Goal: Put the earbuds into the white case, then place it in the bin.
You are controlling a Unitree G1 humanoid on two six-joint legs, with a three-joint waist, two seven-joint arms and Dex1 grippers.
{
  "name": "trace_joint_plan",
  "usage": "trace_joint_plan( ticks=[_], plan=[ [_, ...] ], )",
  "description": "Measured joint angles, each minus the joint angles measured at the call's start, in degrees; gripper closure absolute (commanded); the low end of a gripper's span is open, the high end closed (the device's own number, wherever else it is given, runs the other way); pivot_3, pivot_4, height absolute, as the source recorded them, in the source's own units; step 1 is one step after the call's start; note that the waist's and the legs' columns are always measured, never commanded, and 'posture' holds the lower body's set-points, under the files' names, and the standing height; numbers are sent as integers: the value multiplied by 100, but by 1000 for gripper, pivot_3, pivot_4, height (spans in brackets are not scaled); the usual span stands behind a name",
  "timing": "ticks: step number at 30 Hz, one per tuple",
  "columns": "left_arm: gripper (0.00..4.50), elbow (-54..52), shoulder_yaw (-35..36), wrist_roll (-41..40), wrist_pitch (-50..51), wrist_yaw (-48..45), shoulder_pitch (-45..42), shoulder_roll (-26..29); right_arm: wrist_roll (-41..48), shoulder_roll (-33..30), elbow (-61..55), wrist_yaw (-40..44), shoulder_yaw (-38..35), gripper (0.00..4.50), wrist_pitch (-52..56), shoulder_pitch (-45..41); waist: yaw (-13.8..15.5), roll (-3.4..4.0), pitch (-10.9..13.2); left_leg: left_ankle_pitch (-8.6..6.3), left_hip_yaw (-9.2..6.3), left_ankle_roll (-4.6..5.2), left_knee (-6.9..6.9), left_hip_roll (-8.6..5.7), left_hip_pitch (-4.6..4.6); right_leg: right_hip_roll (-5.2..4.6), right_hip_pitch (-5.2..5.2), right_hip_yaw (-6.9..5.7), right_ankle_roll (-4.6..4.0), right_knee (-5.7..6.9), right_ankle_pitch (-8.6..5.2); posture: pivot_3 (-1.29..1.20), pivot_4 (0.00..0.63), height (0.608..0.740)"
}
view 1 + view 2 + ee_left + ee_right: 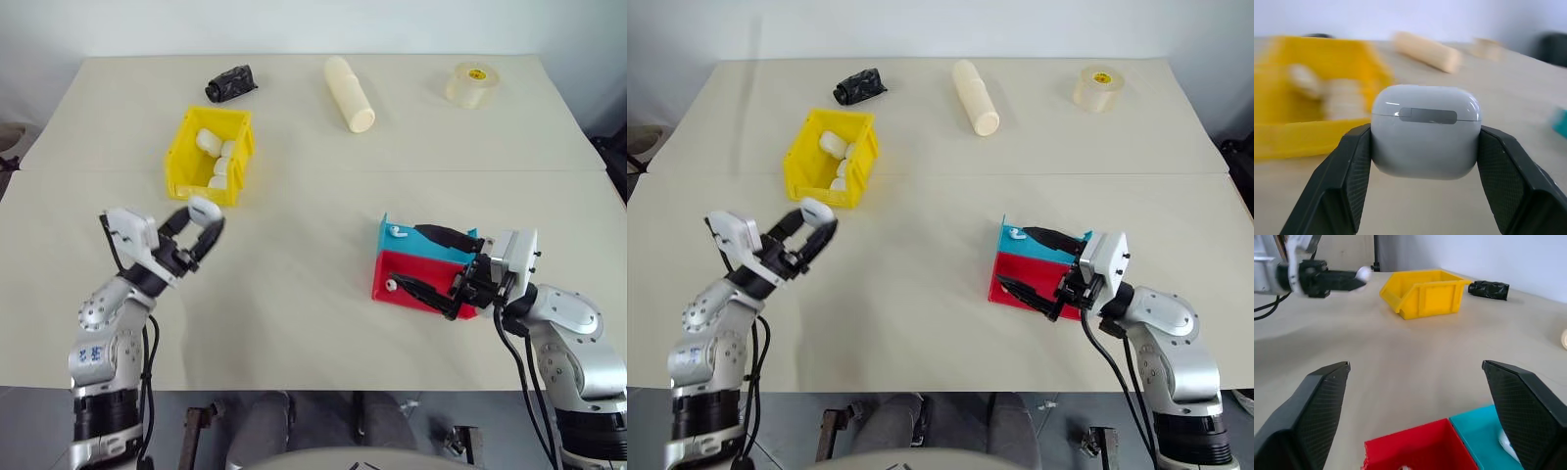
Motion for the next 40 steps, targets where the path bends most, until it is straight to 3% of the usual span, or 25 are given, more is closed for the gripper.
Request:
trace_joint_plan(
  ticks=[8, 12, 17, 19, 23, 26, 33, 40],
  plan=[
    [1688, 2616, -302, 785, -284, 884, -2585, 113, -92, 14, 20, -284, -82, 37, -140, -165, -25, -5, -2, 1, 6, -2, -1, -23, -2, 5, -3, -1, 1, 14, 1, 0, 150, 740],
    [1688, 3851, -430, 1092, -644, 981, -3237, 122, -123, 48, 27, -452, -117, 37, -205, -200, -51, -7, -2, 1, 12, -2, -24, -21, -2, 5, -16, -11, 1, 15, 1, 0, 150, 740],
    [79, 4565, -476, 1231, -851, 1030, -3465, 145, -176, 79, 18, -614, -118, 0, -241, -133, -58, -13, 1, 1, 15, -3, -23, -20, -3, 1, -18, -18, 1, 15, 1, 0, 150, 740],
    [32, 4585, -475, 1230, -891, 1003, -3501, 168, -189, 89, 15, -645, -118, 0, -243, -121, -47, -13, 1, 1, 15, -3, -12, -20, -3, 0, -15, -17, 2, 21, 1, 0, 150, 740],
    [32, 4186, -497, 1135, -912, 492, -3181, 265, -200, 89, 12, -649, -123, 0, -283, -124, -47, -13, 1, 1, 15, -3, -7, -15, -3, 2, -16, -17, 1, 26, 1, 0, 150, 740],
    [32, 3315, -632, 982, -851, -246, -2600, 499, -200, 47, 27, -612, -140, 0, -328, -131, -71, -12, 1, 0, 14, -3, -10, 1, -3, -3, -15, -15, 1, 24, 1, 0, 150, 740],
    [32, 1022, -692, 538, -1020, -2342, -412, 1744, -60, -265, 449, -139, -318, 0, -336, -234, -150, -11, 1, 2, 9, -5, -26, 12, 5, -5, -8, -14, -4, -4, -1, 0, 150, 740],
    [32, 497, -646, 529, -1655, -3058, 641, 2029, -103, -549, 1016, 297, -387, 0, -409, -304, -80, -9, -1, 2, 9, -3, -26, 11, 14, -8, 1, -12, -8, -5, -1, 0, 150, 740]
  ],
)
